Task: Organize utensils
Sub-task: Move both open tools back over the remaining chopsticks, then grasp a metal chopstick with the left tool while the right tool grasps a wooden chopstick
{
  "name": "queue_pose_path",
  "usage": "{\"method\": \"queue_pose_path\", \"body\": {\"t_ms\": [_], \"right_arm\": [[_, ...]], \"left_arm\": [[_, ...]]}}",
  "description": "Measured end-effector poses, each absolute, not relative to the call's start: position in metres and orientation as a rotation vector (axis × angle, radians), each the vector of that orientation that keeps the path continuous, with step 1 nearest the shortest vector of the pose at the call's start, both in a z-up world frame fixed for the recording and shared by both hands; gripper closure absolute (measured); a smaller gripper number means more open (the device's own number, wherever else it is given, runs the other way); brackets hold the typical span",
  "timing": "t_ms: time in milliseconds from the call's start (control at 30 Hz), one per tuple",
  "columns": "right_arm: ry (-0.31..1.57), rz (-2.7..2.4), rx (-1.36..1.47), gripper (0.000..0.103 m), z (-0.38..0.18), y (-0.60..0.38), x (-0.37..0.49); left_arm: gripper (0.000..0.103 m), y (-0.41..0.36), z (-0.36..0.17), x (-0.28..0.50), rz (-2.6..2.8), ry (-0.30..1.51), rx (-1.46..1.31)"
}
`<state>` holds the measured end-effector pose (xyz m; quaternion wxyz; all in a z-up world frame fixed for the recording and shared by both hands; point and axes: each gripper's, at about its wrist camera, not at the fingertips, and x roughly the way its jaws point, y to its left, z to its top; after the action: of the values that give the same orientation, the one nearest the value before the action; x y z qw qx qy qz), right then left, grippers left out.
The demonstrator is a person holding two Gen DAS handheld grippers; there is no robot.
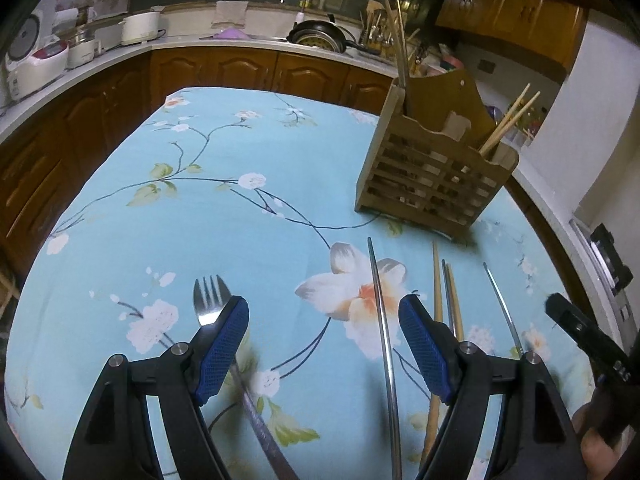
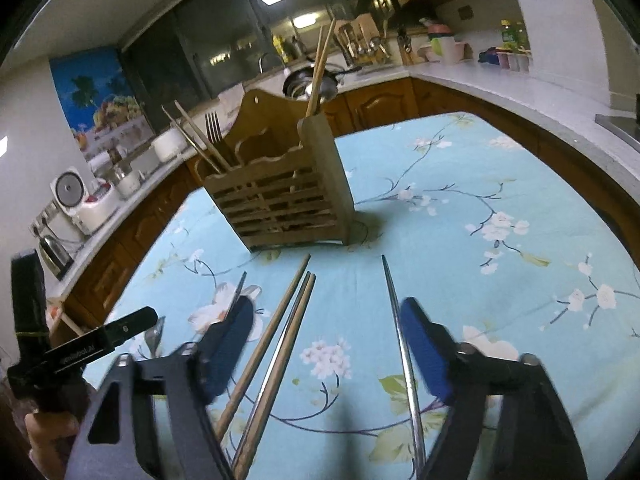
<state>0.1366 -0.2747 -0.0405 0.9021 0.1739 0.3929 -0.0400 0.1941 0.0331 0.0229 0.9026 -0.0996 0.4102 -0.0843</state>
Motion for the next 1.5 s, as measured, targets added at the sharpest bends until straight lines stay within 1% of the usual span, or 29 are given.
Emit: {"method": "queue_pose_path", "body": {"t_ms": [67, 300, 367, 433, 700, 767, 800, 833, 867, 1000, 1067, 1133, 1167, 1200, 1233, 1267, 1300, 1367, 1500], "right_arm": [[0.847, -0.075, 0.351, 0.051, -0.046, -0.272, 0.148], [0.954, -0.049, 0.330, 0.068, -0.071, -0.264, 0.185], [0.984, -0.050, 0.329, 0.075, -0.080, -0.262, 0.194], [1.001, -0.051, 0.335, 0.078, -0.085, -0.262, 0.200], [1.074, -0.039, 0.302, 0.086, -0.101, -0.258, 0.221], [1.073, -0.035, 0.279, 0.086, -0.101, -0.255, 0.223], [1.077, -0.032, 0.264, 0.086, -0.101, -0.255, 0.224], [1.080, -0.030, 0.259, 0.088, -0.101, -0.254, 0.226], [1.083, -0.033, 0.249, 0.090, -0.101, -0.254, 0.226], [1.093, -0.020, 0.217, 0.090, -0.102, -0.252, 0.231], [1.093, -0.020, 0.186, 0.089, -0.103, -0.248, 0.232], [1.088, -0.021, 0.147, 0.089, -0.102, -0.244, 0.230], [1.085, -0.020, 0.137, 0.089, -0.102, -0.244, 0.230], [1.082, -0.017, 0.132, 0.089, -0.102, -0.243, 0.229], [1.082, -0.017, 0.133, 0.089, -0.102, -0.244, 0.229], [1.081, -0.018, 0.137, 0.092, -0.102, -0.245, 0.229], [1.079, -0.020, 0.146, 0.093, -0.102, -0.246, 0.228], [1.075, -0.017, 0.185, 0.096, -0.102, -0.249, 0.228], [1.052, 0.006, 0.299, 0.098, -0.095, -0.260, 0.220]], "left_arm": [[0.027, 0.029, 0.022, 0.202, -0.175, 0.855, -0.198], [0.028, 0.017, 0.020, 0.231, -0.182, 0.887, -0.152], [0.029, 0.012, 0.017, 0.240, -0.188, 0.901, -0.140], [0.032, 0.006, 0.014, 0.249, -0.198, 0.919, -0.126], [0.043, -0.019, -0.005, 0.286, -0.237, 0.983, -0.074], [0.049, -0.024, -0.011, 0.293, -0.245, 0.997, -0.061], [0.054, -0.027, -0.015, 0.297, -0.248, 1.012, -0.048], [0.061, -0.029, -0.020, 0.301, -0.253, 1.029, -0.040], [0.061, -0.031, -0.022, 0.302, -0.250, 1.022, -0.029], [0.062, -0.039, -0.027, 0.306, -0.241, 1.003, 0.018], [0.064, -0.044, -0.029, 0.307, -0.239, 0.997, 0.038], [0.075, -0.048, -0.030, 0.305, -0.236, 0.991, 0.057], [0.078, -0.047, -0.030, 0.304, -0.237, 0.989, 0.060], [0.083, -0.047, -0.030, 0.303, -0.242, 0.987, 0.060], [0.086, -0.047, -0.030, 0.303, -0.244, 0.987, 0.058], [0.093, -0.046, -0.031, 0.304, -0.248, 0.989, 0.051], [0.097, -0.045, -0.029, 0.302, -0.252, 0.992, 0.041], [0.098, -0.040, -0.028, 0.302, -0.259, 0.997, 0.015], [0.100, -0.027, -0.024, 0.296, -0.291, 1.007, -0.069]]}}
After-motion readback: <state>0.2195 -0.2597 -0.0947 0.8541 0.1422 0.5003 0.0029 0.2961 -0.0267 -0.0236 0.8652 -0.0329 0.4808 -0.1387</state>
